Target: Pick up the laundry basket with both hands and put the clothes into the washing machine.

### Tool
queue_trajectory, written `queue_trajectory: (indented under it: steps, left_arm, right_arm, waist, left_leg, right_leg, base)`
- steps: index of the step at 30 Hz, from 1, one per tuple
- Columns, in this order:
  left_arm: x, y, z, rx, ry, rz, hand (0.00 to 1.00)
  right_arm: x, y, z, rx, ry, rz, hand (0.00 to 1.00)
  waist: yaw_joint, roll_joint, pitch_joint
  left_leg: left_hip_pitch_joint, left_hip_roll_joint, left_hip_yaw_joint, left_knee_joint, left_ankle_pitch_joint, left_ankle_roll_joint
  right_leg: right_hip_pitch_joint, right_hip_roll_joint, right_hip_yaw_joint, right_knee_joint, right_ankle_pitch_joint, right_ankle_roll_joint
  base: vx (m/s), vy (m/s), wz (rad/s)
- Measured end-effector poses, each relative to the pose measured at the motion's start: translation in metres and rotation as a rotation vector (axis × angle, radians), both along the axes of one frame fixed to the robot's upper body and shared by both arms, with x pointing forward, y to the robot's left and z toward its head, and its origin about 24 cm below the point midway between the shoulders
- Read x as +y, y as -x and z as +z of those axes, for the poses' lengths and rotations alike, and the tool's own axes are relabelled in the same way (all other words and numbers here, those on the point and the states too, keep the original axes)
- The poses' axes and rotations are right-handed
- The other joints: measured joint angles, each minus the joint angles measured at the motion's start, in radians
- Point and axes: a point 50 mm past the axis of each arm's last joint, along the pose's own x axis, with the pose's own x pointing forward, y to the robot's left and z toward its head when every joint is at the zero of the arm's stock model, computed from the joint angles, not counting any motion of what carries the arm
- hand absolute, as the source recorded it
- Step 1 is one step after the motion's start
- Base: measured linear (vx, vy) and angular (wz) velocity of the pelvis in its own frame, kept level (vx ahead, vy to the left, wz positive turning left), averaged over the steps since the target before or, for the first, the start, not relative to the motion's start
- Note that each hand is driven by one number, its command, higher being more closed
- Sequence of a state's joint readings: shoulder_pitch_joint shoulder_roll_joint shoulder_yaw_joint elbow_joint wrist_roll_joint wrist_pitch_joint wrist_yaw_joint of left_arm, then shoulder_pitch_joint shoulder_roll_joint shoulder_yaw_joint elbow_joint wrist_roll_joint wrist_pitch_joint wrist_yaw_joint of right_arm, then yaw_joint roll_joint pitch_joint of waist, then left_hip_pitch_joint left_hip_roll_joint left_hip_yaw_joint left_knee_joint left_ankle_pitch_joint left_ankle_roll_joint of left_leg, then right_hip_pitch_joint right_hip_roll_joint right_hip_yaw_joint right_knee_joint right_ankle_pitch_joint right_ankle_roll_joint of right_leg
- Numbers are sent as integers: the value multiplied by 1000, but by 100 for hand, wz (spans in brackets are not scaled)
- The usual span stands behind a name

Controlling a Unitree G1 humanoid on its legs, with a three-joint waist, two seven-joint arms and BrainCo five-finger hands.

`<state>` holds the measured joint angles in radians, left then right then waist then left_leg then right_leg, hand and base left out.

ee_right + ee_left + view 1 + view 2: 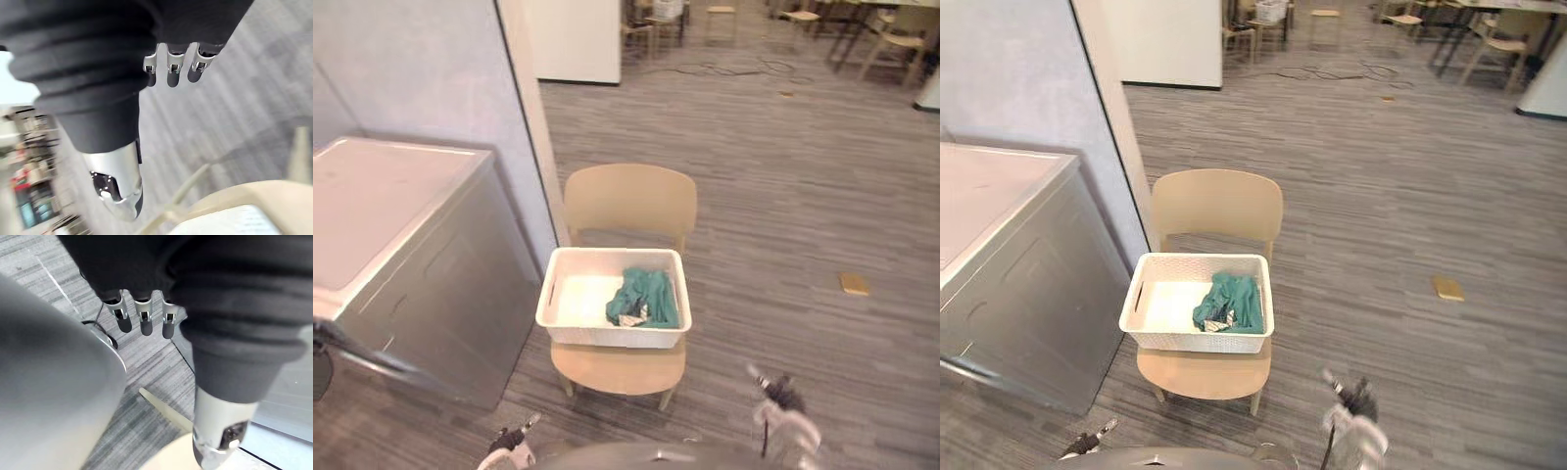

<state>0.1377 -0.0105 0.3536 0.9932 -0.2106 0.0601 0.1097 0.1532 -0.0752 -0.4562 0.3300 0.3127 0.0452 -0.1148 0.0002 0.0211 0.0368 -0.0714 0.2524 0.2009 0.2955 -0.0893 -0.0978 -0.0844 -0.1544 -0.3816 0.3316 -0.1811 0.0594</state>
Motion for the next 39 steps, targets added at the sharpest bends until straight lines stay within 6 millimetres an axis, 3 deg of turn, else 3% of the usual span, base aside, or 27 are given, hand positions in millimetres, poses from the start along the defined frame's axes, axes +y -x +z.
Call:
queue_trajectory:
  steps: [3, 5, 9, 10, 14, 16, 21, 24, 29, 34, 39]
  left_arm:
    - [3, -4, 1, 11, -41, -57, 0]
    - [3, -7, 2, 21, -72, -116, 0]
    - [8, -23, 6, 6, -134, -232, 0]
    - [12, -26, 7, 7, -165, -297, 0]
    - [17, -31, 10, 3, -200, -360, 0]
    - [21, -35, 11, 1, -217, -376, 0]
    - [29, -57, 19, -50, -253, -386, 0]
    - [31, -71, 26, -102, -282, -406, 0]
    - [35, -90, 35, -153, -323, -429, 0]
    - [40, -102, 42, -175, -360, -445, 0]
    - [40, -112, 47, -197, -393, -458, 0]
  right_arm:
    - [-8, -19, 41, -124, 186, 17, 0]
    - [-6, -29, 59, -180, 263, 25, 0]
    - [15, -54, 87, -272, 389, 103, 0]
    - [28, -64, 94, -296, 438, 170, 0]
    - [47, -89, 107, -319, 538, 366, 0]
    - [55, -113, 117, -311, 646, 518, 0]
    - [70, -172, 164, -317, 924, 799, 0]
    - [82, -193, 188, -291, 1102, 927, 0]
    - [93, -205, 205, -241, 1280, 1057, 0]
    - [75, -215, 214, -126, 1388, 1050, 0]
    - [59, -222, 228, -53, 1474, 990, 0]
  waist:
    - [0, -8, 11]
    - [-1, 0, 15]
    - [6, -1, 66]
    - [9, -3, 78]
    - [29, -12, 105]
    - [32, -23, 136]
    - [60, -54, 259]
    - [86, -64, 303]
    - [107, -82, 365]
    - [112, -99, 398]
    - [112, -98, 414]
  left_leg:
    - [20, -45, -15, -126, 50, -27]
    - [27, -74, -30, -180, 74, -20]
    - [17, -104, -25, -182, 74, -20]
    - [12, -112, -24, -184, 77, -16]
    - [1, -132, -10, -213, 94, 1]
    - [-20, -137, -8, -215, 104, 6]
    - [-87, -139, -28, -231, 152, 14]
    - [-127, -138, -50, -233, 166, 16]
    - [-165, -138, -97, -249, 189, 14]
    - [-207, -139, -121, -255, 204, 14]
    - [-237, -137, -121, -276, 217, 15]
  right_leg:
    - [15, -5, -14, -65, 49, 16]
    - [14, -8, -13, -108, 90, 28]
    - [14, -22, 3, -164, 151, 37]
    - [14, -25, 6, -186, 169, 40]
    - [-5, -34, 18, -217, 198, 44]
    - [-29, -37, 23, -218, 209, 43]
    - [-97, -38, 12, -208, 235, 28]
    - [-140, -37, 10, -192, 241, 21]
    - [-166, -36, -22, -181, 245, 15]
    - [-198, -37, -40, -181, 255, 6]
    - [-239, -33, -38, -186, 269, -1]
  base:
    - [-22, 56, 27]
    - [9, 105, 3]
    - [3, 124, -8]
    - [16, 68, -5]
    - [-9, 62, -7]
    - [-54, 30, -5]
    - [-116, 6, 9]
    - [-123, 2, 9]
    - [-84, -3, 18]
    - [-53, 2, 10]
    - [-41, -4, -2]
